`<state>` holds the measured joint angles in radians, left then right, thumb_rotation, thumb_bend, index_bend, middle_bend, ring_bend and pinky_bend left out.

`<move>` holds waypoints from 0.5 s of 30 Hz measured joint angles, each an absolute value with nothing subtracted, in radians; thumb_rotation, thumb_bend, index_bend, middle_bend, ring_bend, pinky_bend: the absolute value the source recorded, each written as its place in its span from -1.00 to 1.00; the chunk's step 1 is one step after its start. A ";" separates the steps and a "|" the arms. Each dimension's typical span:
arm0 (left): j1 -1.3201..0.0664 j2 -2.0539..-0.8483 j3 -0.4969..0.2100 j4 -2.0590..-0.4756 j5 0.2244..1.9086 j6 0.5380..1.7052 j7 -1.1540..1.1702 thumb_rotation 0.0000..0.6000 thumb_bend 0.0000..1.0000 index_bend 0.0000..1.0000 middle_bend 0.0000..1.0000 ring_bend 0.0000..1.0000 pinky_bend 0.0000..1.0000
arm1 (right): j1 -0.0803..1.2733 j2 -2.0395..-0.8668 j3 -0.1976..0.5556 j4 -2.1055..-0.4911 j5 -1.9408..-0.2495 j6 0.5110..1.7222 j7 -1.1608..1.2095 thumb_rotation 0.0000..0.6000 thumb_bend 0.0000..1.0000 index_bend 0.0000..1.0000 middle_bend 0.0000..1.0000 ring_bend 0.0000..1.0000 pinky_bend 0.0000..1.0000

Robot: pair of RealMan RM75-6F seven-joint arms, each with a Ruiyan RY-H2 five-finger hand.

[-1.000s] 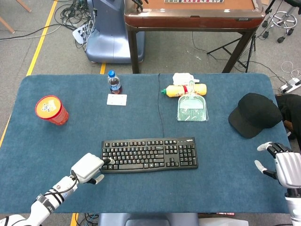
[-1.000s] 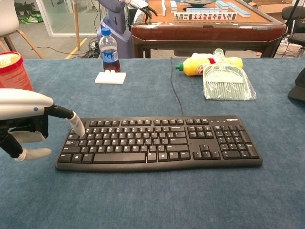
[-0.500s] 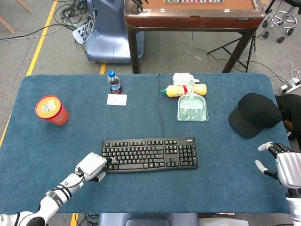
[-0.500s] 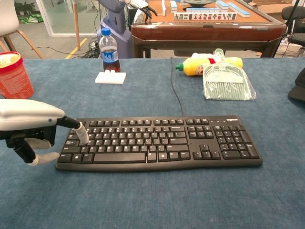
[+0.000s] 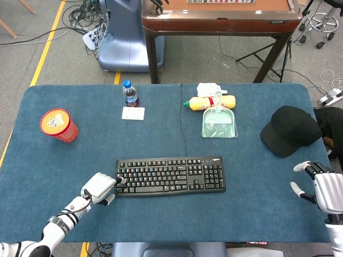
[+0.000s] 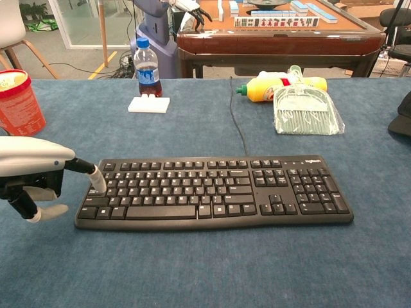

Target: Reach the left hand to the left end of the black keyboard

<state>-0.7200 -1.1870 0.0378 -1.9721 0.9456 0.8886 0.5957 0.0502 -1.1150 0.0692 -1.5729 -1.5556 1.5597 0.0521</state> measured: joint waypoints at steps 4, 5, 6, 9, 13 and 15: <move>-0.718 -1.183 0.047 -1.977 0.947 0.901 0.588 1.00 -0.14 -0.52 0.98 0.73 0.95 | 0.051 -1.116 0.068 -1.573 -1.556 1.557 0.048 1.00 -0.58 -0.05 -0.09 -0.20 0.14; -0.719 -1.183 0.051 -1.976 0.948 0.902 0.589 1.00 -0.14 -0.52 0.98 0.73 0.95 | 0.051 -1.116 0.068 -1.573 -1.556 1.557 0.047 1.00 -0.58 -0.05 -0.09 -0.20 0.14; -0.719 -1.183 0.054 -1.975 0.948 0.903 0.590 1.00 -0.14 -0.52 0.98 0.73 0.96 | 0.052 -1.117 0.068 -1.573 -1.557 1.556 0.047 1.00 -0.58 -0.05 -0.09 -0.20 0.14; -0.721 -1.183 0.062 -1.974 0.946 0.905 0.590 1.00 -0.14 -0.52 0.98 0.73 0.95 | 0.052 -1.117 0.068 -1.573 -1.556 1.555 0.045 1.00 -0.58 -0.05 -0.09 -0.20 0.14; -0.717 -1.183 0.071 -1.973 0.949 0.910 0.579 1.00 -0.14 -0.52 0.98 0.73 0.95 | 0.053 -1.118 0.068 -1.574 -1.554 1.553 0.044 1.00 -0.58 -0.05 -0.09 -0.20 0.14; -0.715 -1.186 0.077 -1.967 0.951 0.910 0.575 1.00 -0.14 -0.52 0.98 0.73 0.95 | 0.053 -1.117 0.068 -1.575 -1.555 1.552 0.044 1.00 -0.58 -0.05 -0.09 -0.20 0.14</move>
